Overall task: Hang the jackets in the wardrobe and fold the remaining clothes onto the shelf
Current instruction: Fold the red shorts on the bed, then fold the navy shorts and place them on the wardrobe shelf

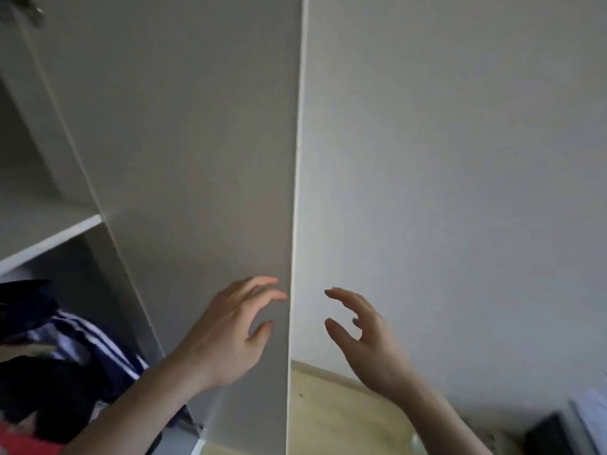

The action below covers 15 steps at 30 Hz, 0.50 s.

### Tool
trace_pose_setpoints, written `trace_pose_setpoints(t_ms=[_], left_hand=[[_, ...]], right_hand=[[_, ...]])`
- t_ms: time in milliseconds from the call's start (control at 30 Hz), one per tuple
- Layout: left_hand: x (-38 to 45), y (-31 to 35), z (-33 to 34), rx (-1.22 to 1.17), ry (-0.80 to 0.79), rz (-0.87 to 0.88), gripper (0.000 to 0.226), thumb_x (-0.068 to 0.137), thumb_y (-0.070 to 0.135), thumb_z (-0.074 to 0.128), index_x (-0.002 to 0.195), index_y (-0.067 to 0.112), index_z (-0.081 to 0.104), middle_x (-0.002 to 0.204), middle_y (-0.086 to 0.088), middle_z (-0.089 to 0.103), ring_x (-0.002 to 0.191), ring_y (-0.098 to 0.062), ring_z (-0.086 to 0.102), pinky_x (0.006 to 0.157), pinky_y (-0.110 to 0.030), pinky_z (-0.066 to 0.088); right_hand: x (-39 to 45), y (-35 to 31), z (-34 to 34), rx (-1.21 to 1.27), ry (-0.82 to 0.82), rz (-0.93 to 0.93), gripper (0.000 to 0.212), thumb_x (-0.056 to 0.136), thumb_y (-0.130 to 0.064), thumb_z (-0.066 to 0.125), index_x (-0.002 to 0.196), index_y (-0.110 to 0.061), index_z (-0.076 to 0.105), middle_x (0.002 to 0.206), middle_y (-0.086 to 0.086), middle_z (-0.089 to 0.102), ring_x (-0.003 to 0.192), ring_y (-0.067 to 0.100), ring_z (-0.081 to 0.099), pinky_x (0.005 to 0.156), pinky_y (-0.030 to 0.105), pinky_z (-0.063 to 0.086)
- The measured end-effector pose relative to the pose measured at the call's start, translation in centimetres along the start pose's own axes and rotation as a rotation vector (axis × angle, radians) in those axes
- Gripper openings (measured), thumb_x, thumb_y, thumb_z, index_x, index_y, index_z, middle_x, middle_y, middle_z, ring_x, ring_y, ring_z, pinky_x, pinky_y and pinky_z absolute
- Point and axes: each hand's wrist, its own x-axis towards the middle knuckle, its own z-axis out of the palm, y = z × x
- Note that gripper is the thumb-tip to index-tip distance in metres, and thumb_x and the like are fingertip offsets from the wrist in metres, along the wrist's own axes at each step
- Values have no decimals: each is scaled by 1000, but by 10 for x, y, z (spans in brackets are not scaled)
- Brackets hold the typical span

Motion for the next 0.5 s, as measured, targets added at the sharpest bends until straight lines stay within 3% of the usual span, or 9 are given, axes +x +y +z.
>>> trace_pose_setpoints(t_ms=[233,333,433,500], left_hand=[[42,161,135,-158,-242,246,34,101,35,55,133,45,51,148,34,31,139,5,29,114,-19,24],[57,231,178,-191,-360,359,35,101,37,54,134,47,50,148,34,30,140,3,28,115,-19,23],[72,304,215,-223,-442,492,35,100,36,55,134,45,52,148,29,34,139,2,31,116,-20,24],[79,360,245,-228,-505,595,35,100,36,55,134,44,52,148,27,36,137,1,33,115,-20,25]], right_hand=[[-144,105,-138,-23,273,315,42,96,-40,57,135,-54,48,137,-42,45,129,-21,36,109,23,35],[-206,127,-189,-30,407,415,41,95,-38,59,132,-54,50,134,-36,50,123,-15,47,103,21,40],[-266,146,-236,-41,557,515,40,95,-31,63,127,-54,54,127,-31,55,94,-4,62,83,8,46],[-311,161,-268,-67,654,575,40,96,-33,64,129,-52,54,129,-36,52,101,-15,56,85,3,43]])
